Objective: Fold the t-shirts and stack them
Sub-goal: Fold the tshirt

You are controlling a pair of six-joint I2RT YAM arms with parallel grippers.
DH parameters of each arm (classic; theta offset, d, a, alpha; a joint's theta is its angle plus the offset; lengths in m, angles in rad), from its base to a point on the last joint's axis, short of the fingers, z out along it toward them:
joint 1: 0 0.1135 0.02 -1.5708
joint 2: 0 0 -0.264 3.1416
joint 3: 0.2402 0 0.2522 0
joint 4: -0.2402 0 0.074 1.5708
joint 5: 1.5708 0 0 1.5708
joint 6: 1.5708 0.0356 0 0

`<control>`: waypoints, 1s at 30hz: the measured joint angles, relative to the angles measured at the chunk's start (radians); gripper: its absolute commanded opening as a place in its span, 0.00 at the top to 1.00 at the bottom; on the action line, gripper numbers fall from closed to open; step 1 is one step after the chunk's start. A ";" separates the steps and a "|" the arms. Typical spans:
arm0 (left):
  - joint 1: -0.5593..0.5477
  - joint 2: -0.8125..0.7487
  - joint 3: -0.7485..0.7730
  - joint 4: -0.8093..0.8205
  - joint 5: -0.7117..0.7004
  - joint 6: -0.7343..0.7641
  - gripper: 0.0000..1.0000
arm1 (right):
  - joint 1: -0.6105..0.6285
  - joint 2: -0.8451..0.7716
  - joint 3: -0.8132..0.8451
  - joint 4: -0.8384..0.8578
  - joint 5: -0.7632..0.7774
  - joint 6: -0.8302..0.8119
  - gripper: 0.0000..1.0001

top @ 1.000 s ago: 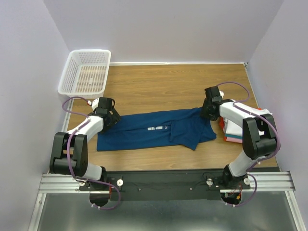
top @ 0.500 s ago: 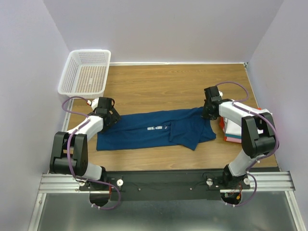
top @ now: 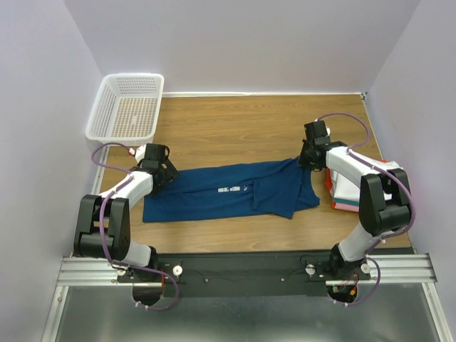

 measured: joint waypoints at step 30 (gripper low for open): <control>0.010 -0.192 0.017 -0.008 0.069 0.026 0.06 | 0.065 -0.335 -0.069 -0.001 -0.204 0.012 0.00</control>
